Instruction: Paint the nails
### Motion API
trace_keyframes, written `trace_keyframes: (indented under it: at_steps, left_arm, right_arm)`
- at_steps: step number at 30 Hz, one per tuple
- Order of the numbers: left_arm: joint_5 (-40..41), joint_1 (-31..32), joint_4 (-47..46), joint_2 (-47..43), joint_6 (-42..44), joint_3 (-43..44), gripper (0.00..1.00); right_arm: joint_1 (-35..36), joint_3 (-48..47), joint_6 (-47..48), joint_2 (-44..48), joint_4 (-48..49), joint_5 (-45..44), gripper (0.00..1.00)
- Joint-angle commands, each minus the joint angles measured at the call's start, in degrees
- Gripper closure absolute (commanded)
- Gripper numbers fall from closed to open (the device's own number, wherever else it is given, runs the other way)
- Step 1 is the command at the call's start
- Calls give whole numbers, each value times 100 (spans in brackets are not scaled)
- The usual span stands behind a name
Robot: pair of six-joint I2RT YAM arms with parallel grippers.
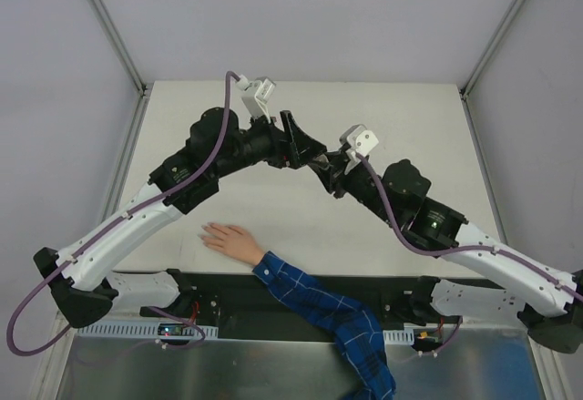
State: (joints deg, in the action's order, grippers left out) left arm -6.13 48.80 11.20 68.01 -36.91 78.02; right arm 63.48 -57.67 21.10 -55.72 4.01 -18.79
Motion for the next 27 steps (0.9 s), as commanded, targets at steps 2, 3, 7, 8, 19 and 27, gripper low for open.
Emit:
trace_keyframes:
  at_steps: [2,3,7,8,19,27]
  left_arm:
    - [-1704,-624,-1634,-595,-149,-863,21]
    - [-2299,-913,-2004,-778,-507,-1085,17]
    - [-3260,-1520,-4226,-886,-1599,-2026,16]
    - [-3393,-1557,-4388,-764,-1714,-2106,16]
    - [-4097,-1566,-5233,-253,-2260,-2028,39]
    - [-4282,-1540,-5067,-16,-2339,-1992,53]
  right_arm:
    - [-1117,142,-1283,395,100,2928,100]
    - [-1371,159,-1528,404,152,3194,100]
    - [-2075,309,-2484,369,766,5002,100]
    - [-2207,335,-2662,282,924,5260,100]
    - [-2745,608,-3833,-61,2341,6080,100]
    - [-2754,581,-3859,-105,2411,5975,100]
